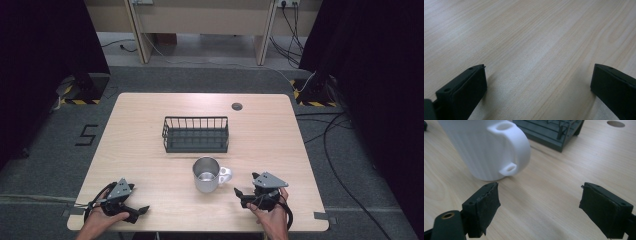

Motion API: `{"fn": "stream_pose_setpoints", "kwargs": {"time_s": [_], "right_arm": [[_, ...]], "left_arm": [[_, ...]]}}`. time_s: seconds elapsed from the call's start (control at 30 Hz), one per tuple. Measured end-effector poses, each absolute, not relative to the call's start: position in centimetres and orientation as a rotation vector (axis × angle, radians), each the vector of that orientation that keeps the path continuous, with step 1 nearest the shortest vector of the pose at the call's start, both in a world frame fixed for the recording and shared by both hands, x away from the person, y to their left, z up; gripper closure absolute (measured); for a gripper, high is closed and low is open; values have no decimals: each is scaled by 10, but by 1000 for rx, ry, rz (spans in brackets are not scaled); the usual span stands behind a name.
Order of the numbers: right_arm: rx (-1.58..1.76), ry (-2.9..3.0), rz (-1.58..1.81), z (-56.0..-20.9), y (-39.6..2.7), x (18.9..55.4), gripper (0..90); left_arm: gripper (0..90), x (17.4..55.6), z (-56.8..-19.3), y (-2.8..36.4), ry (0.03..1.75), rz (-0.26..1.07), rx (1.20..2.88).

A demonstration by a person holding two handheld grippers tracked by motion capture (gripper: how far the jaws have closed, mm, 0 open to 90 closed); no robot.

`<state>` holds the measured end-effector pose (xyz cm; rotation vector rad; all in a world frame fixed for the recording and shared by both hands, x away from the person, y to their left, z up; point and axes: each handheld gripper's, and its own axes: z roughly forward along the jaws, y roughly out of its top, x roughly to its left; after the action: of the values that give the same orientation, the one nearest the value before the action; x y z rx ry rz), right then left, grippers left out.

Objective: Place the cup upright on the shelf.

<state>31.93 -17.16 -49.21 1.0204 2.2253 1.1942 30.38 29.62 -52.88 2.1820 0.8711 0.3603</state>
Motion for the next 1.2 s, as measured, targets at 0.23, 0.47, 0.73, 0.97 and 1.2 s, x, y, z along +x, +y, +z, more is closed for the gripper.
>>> {"fn": "stream_pose_setpoints", "kwargs": {"time_s": [0.23, 0.47, 0.73, 0.97, 1.2], "right_arm": [[942, 2214, 1268, -482, -163, 314, 154], [876, 2214, 1309, -474, -154, 312, 153], [825, 2199, 1433, -469, -148, 315, 151], [773, 2196, 1482, -462, -134, 321, 151], [729, 2199, 1508, -458, -118, 328, 150]], "left_arm": [[0, 304, -529, 296, 871, 360, 2182], [0, 304, -529, 296, 871, 360, 2182], [0, 304, -529, 296, 871, 360, 2182], [0, 304, -529, 296, 871, 360, 2181], [0, 304, -529, 296, 871, 360, 2181]]}}
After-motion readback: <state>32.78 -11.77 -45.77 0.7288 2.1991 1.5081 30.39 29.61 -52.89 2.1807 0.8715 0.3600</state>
